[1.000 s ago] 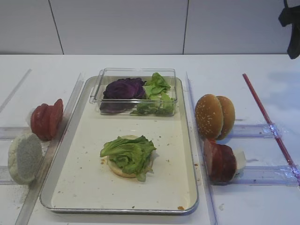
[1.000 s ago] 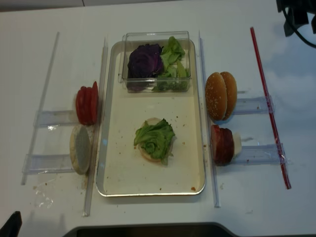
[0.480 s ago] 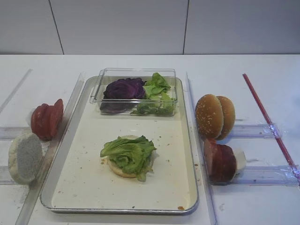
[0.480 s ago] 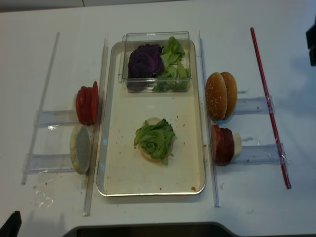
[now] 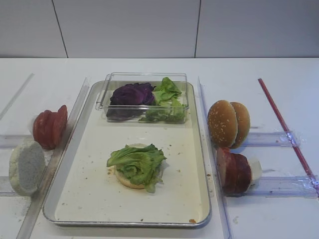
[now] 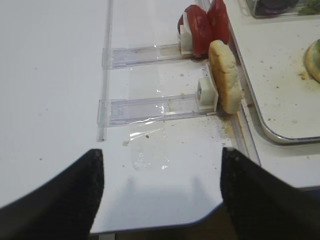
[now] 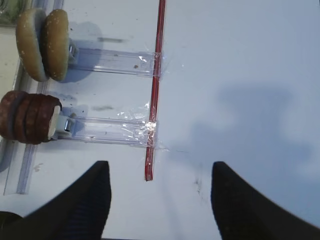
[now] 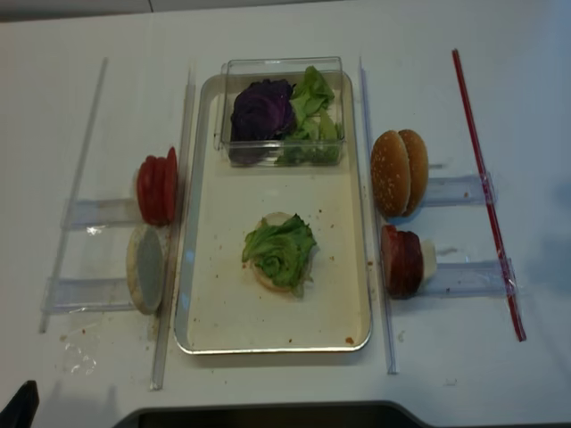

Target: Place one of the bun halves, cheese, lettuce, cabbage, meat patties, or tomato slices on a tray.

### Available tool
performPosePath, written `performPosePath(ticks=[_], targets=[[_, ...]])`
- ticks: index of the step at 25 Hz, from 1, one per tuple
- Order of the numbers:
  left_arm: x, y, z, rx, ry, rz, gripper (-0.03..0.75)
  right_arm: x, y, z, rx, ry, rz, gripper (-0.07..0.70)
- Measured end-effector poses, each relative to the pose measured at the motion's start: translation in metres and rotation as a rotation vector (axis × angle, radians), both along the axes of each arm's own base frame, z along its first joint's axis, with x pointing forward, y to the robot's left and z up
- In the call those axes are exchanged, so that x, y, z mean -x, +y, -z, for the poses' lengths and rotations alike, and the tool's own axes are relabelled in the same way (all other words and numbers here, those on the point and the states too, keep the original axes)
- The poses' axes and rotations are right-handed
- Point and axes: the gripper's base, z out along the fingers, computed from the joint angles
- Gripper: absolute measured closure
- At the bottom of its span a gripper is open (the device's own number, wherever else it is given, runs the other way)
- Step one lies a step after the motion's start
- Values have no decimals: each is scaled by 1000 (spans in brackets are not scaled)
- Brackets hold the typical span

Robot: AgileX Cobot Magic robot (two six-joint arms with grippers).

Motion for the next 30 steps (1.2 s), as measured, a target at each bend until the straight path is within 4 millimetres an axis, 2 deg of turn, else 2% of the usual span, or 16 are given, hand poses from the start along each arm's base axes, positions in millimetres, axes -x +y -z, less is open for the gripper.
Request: performPosePath(ticks=[5,6,12,20,30], targets=[[0,0,0,0,0,0,263,36,1,14,9,-48,0,174],[0,0,0,0,0,0,263,45,1,24,9,-44,0,174],[0,0,0,0,0,0,263,72,2,51,10,-60,0,174],[0,0,0,0,0,0,263,93,3,72,11,-99,0,174],[0,0,0,0,0,0,263,104,3,92,12,-129,1,176]])
